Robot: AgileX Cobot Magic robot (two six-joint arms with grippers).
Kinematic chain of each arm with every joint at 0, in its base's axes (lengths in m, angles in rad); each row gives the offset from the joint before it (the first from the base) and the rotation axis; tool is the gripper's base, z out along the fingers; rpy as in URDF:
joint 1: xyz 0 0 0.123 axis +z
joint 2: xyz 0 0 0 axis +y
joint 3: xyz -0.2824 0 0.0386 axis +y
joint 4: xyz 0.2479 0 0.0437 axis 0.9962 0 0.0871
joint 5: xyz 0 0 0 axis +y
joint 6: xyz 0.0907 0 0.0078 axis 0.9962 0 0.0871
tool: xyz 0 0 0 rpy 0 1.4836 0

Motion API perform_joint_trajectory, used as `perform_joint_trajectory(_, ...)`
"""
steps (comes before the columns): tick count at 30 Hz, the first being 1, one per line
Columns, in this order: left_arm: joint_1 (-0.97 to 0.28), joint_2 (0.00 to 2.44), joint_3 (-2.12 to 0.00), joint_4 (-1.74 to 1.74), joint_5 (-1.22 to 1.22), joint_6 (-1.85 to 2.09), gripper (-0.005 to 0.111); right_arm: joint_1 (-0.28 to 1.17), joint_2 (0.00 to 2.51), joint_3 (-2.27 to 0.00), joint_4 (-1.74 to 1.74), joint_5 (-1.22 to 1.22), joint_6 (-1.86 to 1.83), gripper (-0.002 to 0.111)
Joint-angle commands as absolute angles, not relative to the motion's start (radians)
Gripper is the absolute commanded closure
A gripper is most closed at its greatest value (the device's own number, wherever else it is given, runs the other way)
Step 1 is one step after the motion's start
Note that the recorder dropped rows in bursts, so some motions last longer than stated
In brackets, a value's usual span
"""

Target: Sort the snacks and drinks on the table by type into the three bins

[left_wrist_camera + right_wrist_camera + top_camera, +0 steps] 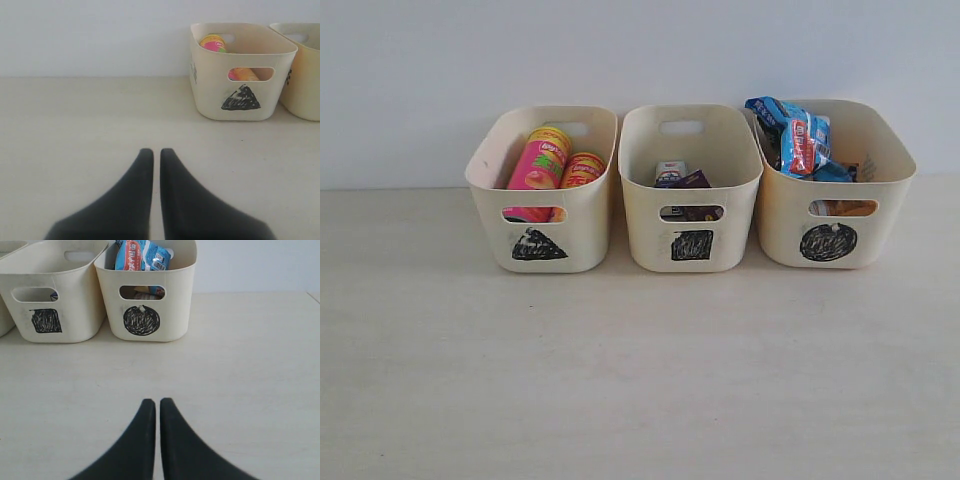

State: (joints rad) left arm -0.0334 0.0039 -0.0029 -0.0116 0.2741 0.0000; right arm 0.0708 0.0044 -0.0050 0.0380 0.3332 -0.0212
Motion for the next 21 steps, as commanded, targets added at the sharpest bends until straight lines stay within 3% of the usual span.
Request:
perform_joint_trajectory(1,-0.031,0.0,0.0,-0.022,0.279,-0.01,0.103,0.069,0.0,0.0,0.037,0.329,-0.021,0.108)
perform_joint_trajectory(21,-0.031,0.0,0.0,-0.022,0.281,-0.01,0.103,0.069,0.0,0.0,0.037,0.329,-0.021,0.108)
